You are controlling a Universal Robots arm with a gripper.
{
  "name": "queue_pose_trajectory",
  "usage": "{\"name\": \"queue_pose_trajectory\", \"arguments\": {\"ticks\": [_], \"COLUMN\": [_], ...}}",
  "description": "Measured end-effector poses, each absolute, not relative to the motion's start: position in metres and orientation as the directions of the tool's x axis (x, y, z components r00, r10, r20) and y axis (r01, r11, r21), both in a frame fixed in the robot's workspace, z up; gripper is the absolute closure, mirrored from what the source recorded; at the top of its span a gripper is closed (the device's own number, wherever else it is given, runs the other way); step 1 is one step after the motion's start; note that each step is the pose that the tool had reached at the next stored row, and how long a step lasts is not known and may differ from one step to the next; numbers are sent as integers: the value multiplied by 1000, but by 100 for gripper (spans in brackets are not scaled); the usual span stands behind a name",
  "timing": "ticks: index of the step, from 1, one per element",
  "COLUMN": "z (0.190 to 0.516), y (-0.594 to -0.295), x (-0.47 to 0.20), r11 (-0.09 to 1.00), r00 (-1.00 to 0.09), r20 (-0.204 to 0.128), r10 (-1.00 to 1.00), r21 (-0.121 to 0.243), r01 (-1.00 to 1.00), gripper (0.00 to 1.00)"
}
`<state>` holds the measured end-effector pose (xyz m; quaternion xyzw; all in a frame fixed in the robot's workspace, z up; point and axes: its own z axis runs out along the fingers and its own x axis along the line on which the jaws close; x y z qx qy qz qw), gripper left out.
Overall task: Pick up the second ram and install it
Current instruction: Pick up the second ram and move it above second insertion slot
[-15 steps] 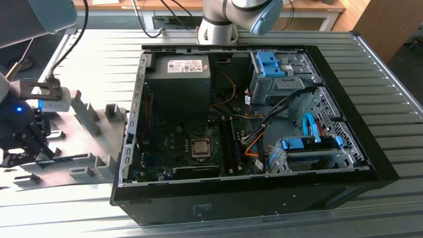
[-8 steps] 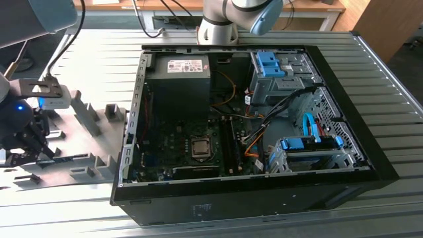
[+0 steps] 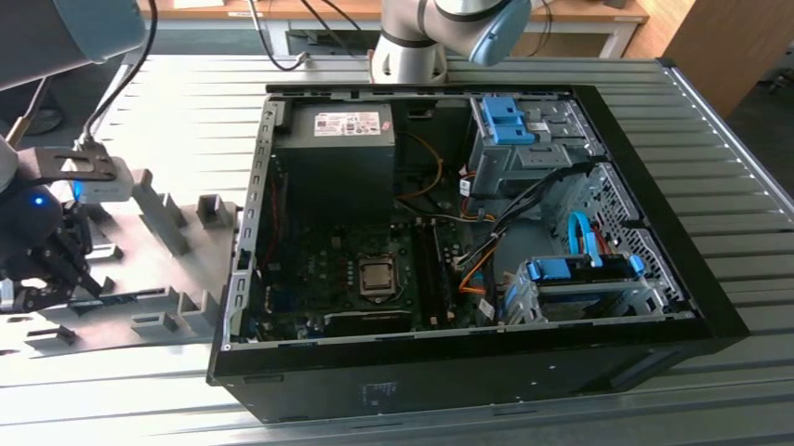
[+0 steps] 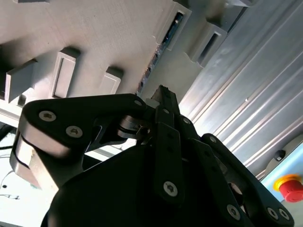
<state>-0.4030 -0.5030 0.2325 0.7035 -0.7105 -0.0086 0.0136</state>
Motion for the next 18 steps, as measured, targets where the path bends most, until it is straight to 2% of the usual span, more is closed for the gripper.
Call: {"name": "queue_pose_trajectory", "arguments": {"ticks": [3, 6, 7, 12, 18], "z": [232, 232, 232, 231, 231], "y": [-503, -503, -503, -503, -503], "x": [-403, -403, -403, -403, -403], "r11": [51, 52, 52, 56, 56], "r00": [-51, -54, -54, -57, -57], "r20": [1, -45, -48, -16, -15], "r10": [-999, -998, -997, -998, -998], "r21": [32, 34, 34, 32, 32], "r01": [-998, -998, -998, -998, -998], "gripper": [89, 89, 89, 89, 89]}}
